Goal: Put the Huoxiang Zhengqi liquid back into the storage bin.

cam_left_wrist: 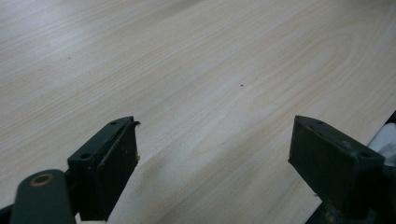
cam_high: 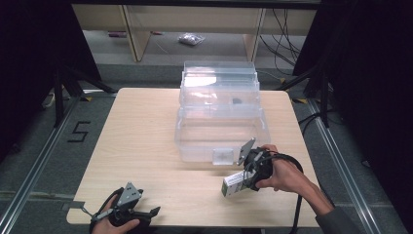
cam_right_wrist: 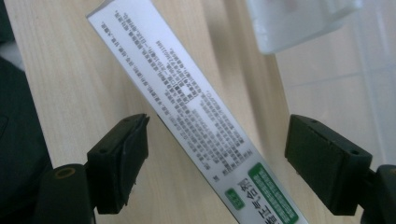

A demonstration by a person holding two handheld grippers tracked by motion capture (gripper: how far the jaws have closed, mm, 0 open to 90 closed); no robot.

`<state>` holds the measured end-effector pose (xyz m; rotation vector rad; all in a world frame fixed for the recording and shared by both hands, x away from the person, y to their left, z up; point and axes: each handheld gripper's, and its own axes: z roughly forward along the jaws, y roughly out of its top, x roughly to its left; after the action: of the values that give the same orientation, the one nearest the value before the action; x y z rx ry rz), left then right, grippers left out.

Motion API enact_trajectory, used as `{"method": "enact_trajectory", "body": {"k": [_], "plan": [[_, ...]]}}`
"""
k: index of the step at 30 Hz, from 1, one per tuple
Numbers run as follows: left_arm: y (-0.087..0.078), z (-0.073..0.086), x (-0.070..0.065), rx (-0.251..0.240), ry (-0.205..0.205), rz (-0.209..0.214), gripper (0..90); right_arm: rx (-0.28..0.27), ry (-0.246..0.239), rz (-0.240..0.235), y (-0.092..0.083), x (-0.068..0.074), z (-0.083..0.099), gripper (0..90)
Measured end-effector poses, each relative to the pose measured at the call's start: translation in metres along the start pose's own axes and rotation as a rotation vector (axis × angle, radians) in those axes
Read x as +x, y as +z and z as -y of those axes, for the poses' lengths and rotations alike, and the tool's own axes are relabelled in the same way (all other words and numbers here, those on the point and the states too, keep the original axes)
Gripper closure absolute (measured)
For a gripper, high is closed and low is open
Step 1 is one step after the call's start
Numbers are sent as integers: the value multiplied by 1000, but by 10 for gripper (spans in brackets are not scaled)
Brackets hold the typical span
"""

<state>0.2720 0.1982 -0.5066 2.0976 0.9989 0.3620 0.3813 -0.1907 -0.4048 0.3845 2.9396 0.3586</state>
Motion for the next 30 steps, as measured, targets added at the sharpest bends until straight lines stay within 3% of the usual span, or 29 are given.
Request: {"method": "enact_trajectory", "body": {"k": [3,5,6,7,8,10,11,12,13,18,19,20,27,28,30], "plan": [[-1,0,2,11,15,-2,148,55,-1,2,5,0,-3,238],[-1,0,2,13,14,-14,148,64,-9,-5,8,-2,-4,255],[-2,0,2,17,22,0,148,69,7,-12,8,-1,-4,267],[-1,0,2,13,15,-14,149,70,-36,-12,10,-4,-5,286],[-1,0,2,13,15,-15,148,78,-14,-14,11,-3,-5,290],[-1,0,2,13,15,-13,148,90,-14,-20,12,-2,-5,302],[-1,0,2,9,9,-2,148,92,-51,-28,13,-4,-6,316],[-2,0,3,22,25,0,148,95,-56,-27,15,-4,-6,330],[-1,0,2,9,11,-7,148,95,-64,-37,16,-5,-5,341],[-1,0,2,9,14,-23,149,132,-54,-48,19,-2,-7,380],[-2,0,2,12,17,-13,148,122,-78,-51,22,-4,-6,384],[-1,-1,1,9,15,-10,148,146,-53,-49,21,-2,-7,387],[-1,0,2,8,17,-18,148,177,-87,-68,26,-4,-11,438],[-3,-1,3,21,20,-2,148,185,-79,-79,27,-4,-11,446],[-1,0,1,-1,6,-1,148,190,-102,-84,28,-4,-11,474]]}}
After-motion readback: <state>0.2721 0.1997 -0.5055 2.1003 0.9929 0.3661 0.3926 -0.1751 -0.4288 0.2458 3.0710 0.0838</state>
